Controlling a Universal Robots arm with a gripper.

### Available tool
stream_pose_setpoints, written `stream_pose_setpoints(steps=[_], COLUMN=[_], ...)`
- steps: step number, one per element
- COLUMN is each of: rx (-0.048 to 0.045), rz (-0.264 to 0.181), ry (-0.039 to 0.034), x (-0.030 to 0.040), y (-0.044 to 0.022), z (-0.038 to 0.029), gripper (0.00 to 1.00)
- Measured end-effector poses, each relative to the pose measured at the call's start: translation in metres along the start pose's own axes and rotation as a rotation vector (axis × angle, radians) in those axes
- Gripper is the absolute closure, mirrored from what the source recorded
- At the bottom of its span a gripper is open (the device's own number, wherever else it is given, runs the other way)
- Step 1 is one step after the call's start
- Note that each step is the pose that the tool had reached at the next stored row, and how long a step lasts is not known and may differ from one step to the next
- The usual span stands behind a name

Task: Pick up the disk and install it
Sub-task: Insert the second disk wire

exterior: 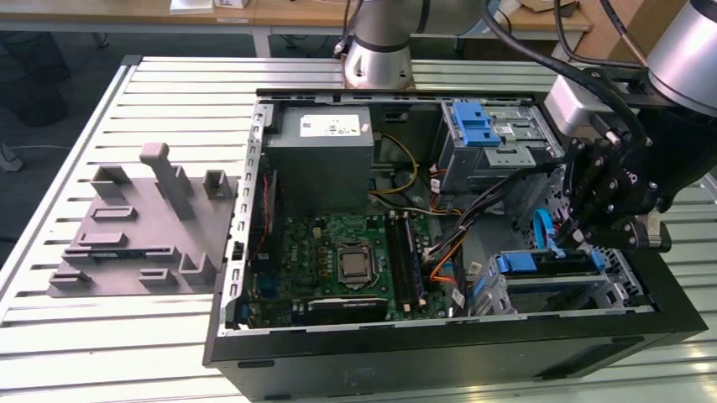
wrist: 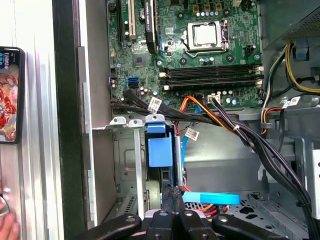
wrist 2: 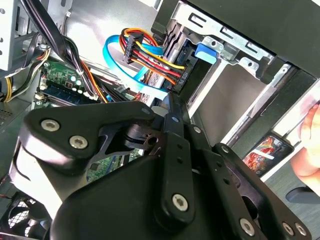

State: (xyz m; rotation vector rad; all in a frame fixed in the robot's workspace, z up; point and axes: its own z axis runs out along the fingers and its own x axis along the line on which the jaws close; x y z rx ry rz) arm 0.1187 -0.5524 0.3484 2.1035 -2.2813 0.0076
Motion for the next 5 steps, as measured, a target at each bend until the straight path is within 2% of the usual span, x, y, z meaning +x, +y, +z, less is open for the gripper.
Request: stream_pose_setpoints(steps=[5], rx=[0.0], rz=[0.0], ry=[0.0], x=[0.0001], y=[0.0], z=[-0.0021], gripper=[0.89])
